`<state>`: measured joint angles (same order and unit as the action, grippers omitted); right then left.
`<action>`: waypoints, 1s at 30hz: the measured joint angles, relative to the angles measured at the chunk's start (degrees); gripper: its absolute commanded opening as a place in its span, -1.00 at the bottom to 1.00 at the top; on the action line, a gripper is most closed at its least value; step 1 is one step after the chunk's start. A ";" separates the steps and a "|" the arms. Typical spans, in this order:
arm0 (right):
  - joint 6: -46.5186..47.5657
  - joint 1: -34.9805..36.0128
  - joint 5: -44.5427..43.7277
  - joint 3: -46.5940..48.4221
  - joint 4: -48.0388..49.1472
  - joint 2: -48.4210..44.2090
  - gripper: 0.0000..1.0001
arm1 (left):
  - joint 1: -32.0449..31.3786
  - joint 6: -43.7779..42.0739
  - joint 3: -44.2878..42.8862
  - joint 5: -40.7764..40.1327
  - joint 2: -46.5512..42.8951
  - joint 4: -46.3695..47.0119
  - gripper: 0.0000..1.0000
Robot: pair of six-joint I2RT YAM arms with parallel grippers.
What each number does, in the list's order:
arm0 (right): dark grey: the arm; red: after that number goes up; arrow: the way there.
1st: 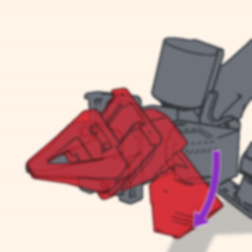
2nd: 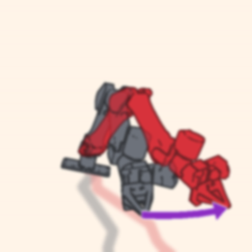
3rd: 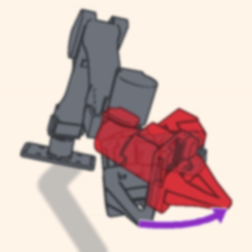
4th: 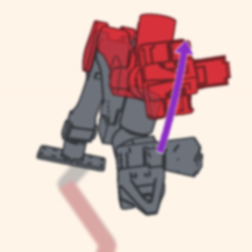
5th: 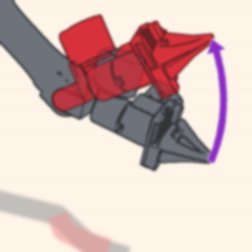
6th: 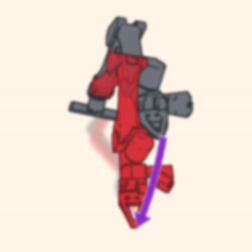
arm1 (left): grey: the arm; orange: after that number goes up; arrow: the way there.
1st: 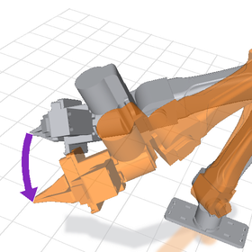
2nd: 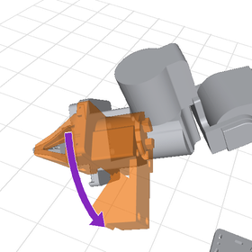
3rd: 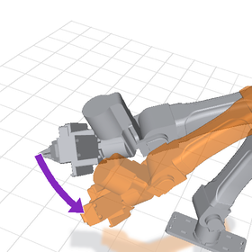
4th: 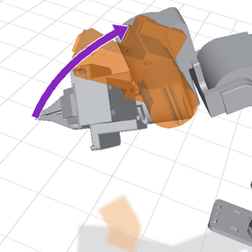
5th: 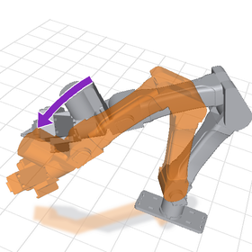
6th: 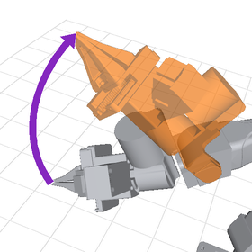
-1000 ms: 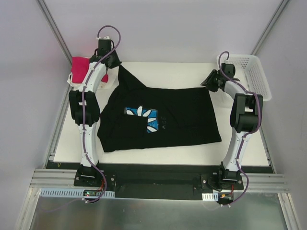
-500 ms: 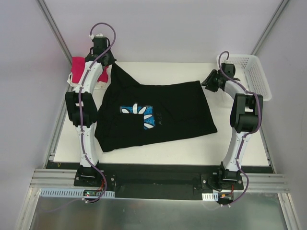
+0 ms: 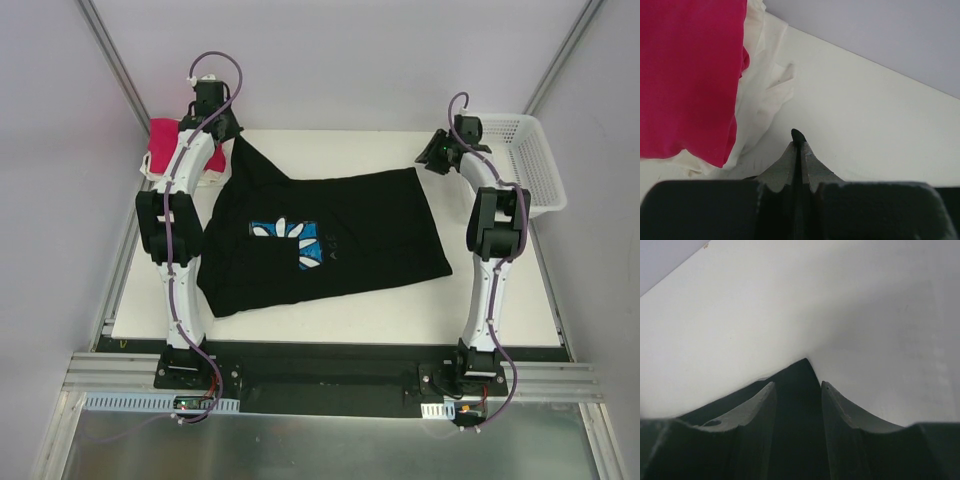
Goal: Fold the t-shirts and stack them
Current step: Grap the side of the flattened tshirt furthest away from the robot with both arms
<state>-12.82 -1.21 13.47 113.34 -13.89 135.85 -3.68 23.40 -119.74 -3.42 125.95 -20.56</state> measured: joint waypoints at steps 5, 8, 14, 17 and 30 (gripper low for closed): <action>0.04 0.96 -0.13 1.92 -0.94 2.25 -0.12 | 0.00 0.00 0.39 0.04 0.00 0.13 -1.00; 0.02 1.27 -0.17 2.80 -1.53 3.30 -0.11 | 0.00 0.00 0.44 0.15 0.00 0.13 -1.00; -0.50 2.03 -0.63 4.66 -1.44 5.75 -0.12 | 0.00 0.00 0.44 0.17 0.00 0.15 -1.00; -0.57 2.32 -0.85 4.96 -1.42 5.95 -0.12 | 0.00 -0.02 0.46 0.17 0.00 0.15 -1.00; -2.19 2.54 -0.66 10.19 -1.62 9.35 -0.26 | 0.00 -0.02 0.66 0.20 0.00 0.24 -1.00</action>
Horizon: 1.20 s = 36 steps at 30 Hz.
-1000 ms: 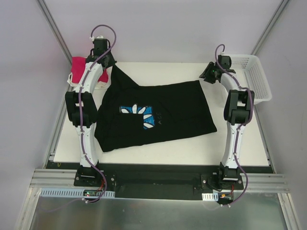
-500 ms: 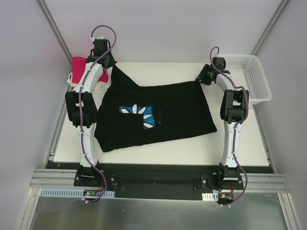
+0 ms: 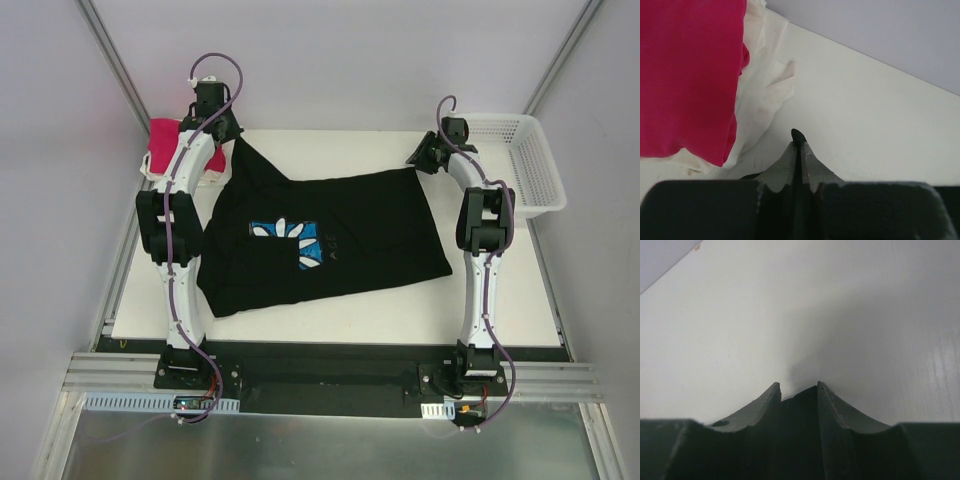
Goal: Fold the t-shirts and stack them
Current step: Grap the side of the flattened tshirt furthest away from the robot with both arms
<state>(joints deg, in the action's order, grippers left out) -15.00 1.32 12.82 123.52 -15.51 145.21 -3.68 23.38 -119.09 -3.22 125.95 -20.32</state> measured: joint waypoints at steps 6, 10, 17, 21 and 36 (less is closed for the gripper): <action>-0.44 0.00 0.02 -0.28 0.17 0.07 -0.22 | 0.00 -0.02 0.00 0.02 0.00 0.02 -1.00; -0.85 0.00 0.13 -2.47 2.62 -0.70 -0.20 | 0.00 -0.02 0.00 0.02 0.00 0.02 -1.00; -1.01 -0.11 0.13 -9.53 6.36 -4.39 -0.18 | 0.00 -0.09 0.00 0.02 0.00 0.04 -1.00; -1.01 -0.28 0.13 -11.74 6.32 -5.90 -0.17 | 0.00 -0.28 0.00 0.02 0.00 0.04 -1.00; -0.92 -0.57 0.07 -12.74 5.97 -6.60 -0.55 | 0.00 -0.33 0.00 0.02 0.00 0.79 -1.00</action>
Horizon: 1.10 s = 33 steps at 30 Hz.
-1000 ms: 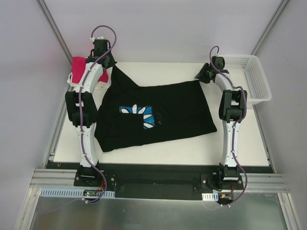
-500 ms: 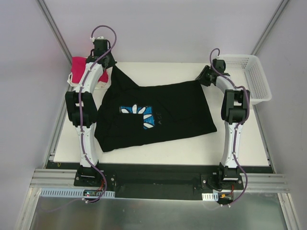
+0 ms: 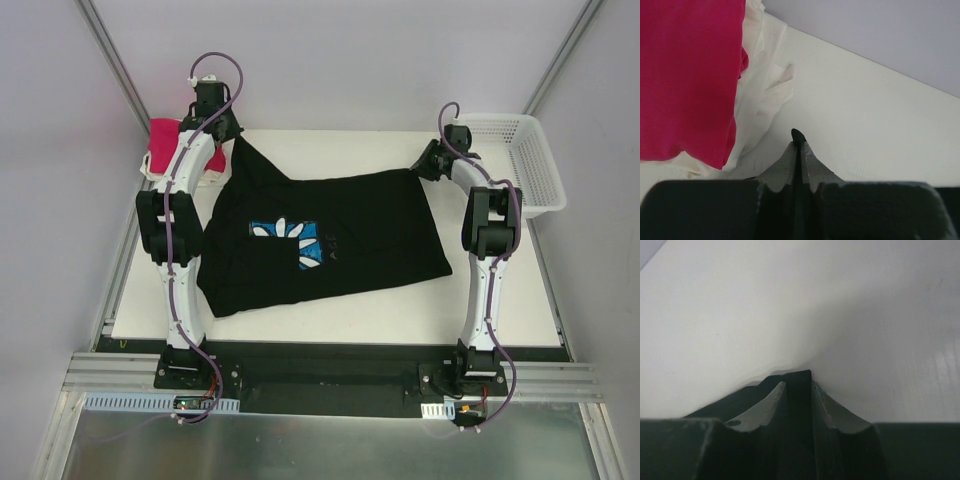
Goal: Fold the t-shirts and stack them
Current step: Grap the side of the flattened tshirt furthest away from the robot with both arms
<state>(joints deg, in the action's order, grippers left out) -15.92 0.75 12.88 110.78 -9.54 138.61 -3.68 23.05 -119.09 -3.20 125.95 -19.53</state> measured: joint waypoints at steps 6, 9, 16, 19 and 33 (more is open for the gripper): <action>0.15 -0.20 -0.50 -0.09 -1.14 0.00 -0.92 | 0.00 -0.02 0.00 0.00 0.00 0.13 -1.00; 0.13 -0.20 -0.72 -0.09 -1.18 0.00 -0.98 | 0.00 -0.04 0.00 0.00 0.00 0.22 -1.00; 0.11 -0.26 -1.05 1.95 -4.15 0.24 -0.99 | 0.00 -0.04 0.13 0.09 0.00 0.37 -1.00; 0.15 -0.28 -1.14 4.04 -5.31 0.66 -0.98 | 0.00 -0.04 1.55 0.11 -0.07 1.22 -1.00; 0.83 -0.57 -1.11 6.32 -7.82 0.66 -0.99 | 0.00 -0.61 3.91 -0.11 -0.79 1.25 -1.00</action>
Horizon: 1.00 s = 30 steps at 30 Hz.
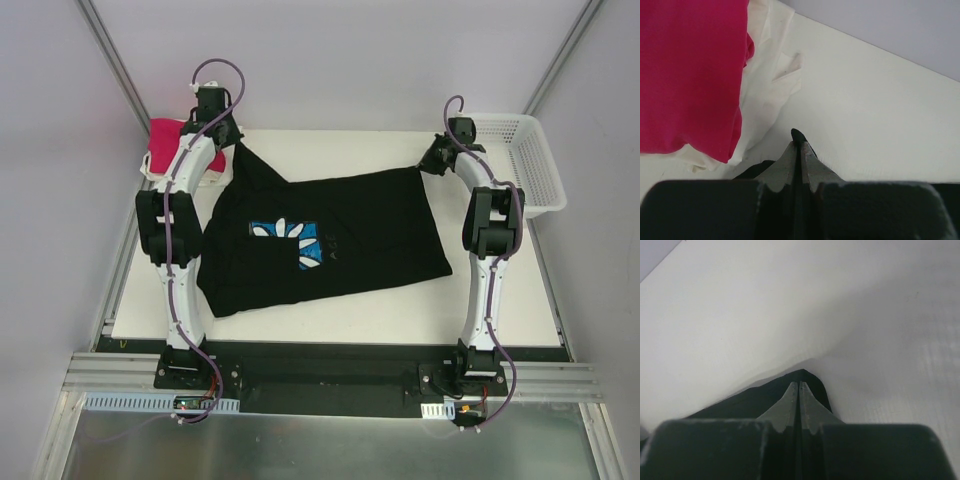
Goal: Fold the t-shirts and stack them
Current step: Grap the side of the flattened tshirt furthest away from the robot with both arms, then fold the other side of the tshirt into a rectangle
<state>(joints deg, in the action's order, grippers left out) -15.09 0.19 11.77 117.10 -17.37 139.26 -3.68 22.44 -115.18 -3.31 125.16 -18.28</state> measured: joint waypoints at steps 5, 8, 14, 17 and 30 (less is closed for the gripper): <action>0.37 -0.96 0.00 0.00 0.00 0.00 -0.98 | 0.00 -1.55 0.00 -0.42 -1.86 -0.04 -1.00; 0.74 -1.14 0.04 0.15 0.00 0.00 -0.98 | 0.00 -2.08 0.04 -0.46 -3.48 -0.07 -1.00; 1.57 -1.36 0.02 0.96 -0.04 0.02 -0.99 | 0.00 -2.29 0.28 -0.46 -6.38 -0.04 -1.00; 1.88 -1.62 0.00 1.62 -0.02 0.02 -0.98 | 0.00 -2.29 0.61 -0.46 -6.93 -0.04 -1.00; 2.62 -2.10 0.00 1.92 -0.02 0.02 -0.99 | 0.00 -2.29 2.97 -0.66 -7.21 -0.13 -1.00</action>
<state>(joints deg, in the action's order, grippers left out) -12.47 -1.91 11.77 119.02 -17.39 139.28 -3.68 20.14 -112.20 -3.97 117.95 -18.41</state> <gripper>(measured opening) 0.012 0.008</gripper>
